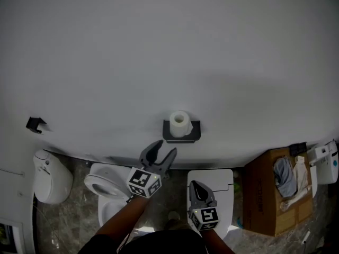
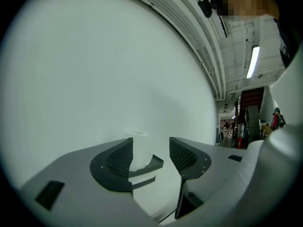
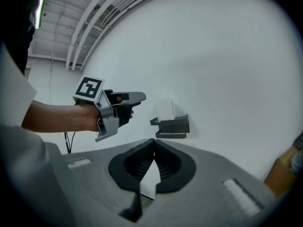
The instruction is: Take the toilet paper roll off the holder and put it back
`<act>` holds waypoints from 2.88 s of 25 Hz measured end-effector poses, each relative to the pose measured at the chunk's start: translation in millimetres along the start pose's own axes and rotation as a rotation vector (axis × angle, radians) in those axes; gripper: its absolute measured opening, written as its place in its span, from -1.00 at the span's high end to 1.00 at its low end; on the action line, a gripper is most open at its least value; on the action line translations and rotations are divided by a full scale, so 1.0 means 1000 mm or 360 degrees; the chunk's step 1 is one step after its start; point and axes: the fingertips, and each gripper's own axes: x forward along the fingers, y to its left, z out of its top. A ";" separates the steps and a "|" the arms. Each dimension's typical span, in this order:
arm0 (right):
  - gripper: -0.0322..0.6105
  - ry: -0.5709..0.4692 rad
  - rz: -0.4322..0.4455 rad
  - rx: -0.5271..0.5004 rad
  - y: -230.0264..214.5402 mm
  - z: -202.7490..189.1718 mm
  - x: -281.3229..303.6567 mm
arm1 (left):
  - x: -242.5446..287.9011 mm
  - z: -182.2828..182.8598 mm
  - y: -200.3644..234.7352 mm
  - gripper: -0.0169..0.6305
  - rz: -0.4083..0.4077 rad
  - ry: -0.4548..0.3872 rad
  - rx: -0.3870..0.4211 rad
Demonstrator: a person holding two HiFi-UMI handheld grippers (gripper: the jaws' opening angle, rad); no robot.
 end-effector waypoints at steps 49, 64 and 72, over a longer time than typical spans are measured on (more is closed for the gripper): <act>0.90 -0.0159 -0.0072 -0.0086 -0.023 0.065 -0.005 | -0.051 0.077 0.039 -0.18 0.0335 -0.0021 0.0054; 0.90 -0.0179 -0.0003 -0.0057 0.027 0.058 -0.046 | -0.238 0.014 0.043 -0.18 0.0735 0.0049 -0.0086; 0.90 -0.0163 0.0007 -0.0051 0.029 0.055 -0.038 | -0.215 0.034 0.042 -0.18 0.0653 0.0024 -0.0038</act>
